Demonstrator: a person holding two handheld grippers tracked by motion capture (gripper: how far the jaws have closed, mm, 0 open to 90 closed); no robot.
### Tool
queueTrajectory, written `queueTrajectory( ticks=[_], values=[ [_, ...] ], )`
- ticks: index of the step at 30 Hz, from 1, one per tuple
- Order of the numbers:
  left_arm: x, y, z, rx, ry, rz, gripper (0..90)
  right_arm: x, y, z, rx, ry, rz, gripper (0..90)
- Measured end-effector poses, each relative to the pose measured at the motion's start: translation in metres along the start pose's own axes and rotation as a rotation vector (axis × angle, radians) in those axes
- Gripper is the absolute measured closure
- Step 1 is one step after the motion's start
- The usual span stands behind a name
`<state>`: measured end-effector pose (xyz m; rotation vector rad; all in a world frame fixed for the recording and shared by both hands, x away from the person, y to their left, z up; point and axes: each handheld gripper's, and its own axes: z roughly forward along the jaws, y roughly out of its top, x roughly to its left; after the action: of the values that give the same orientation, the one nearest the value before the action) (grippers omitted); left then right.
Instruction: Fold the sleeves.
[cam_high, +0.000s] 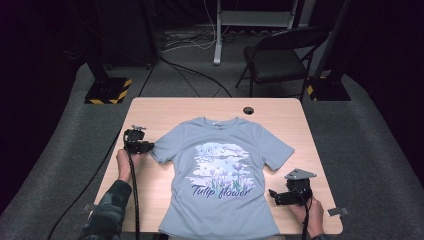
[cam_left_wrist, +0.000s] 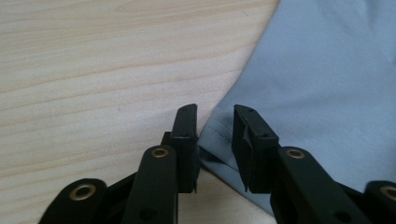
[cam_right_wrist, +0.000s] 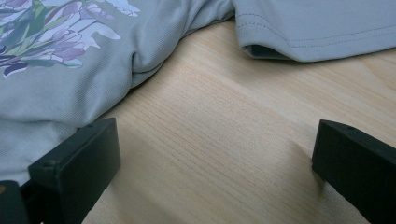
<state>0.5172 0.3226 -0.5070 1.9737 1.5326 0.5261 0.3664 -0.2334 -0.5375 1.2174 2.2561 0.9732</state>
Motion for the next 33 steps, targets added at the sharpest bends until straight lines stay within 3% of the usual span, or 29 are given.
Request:
queueTrajectory(
  ticks=[12, 33],
  values=[
    [0.002, -0.004, -0.004, -0.035, -0.024, -0.002, 82.9, 0.0, 0.0, 0.0, -0.001, 0.001, -0.001, 0.2],
    [-0.014, 0.005, -0.019, -0.088, -0.02, 0.064, 86.8, 0.0, 0.0, 0.0, -0.001, 0.0, -0.001, 0.2]
  ],
)
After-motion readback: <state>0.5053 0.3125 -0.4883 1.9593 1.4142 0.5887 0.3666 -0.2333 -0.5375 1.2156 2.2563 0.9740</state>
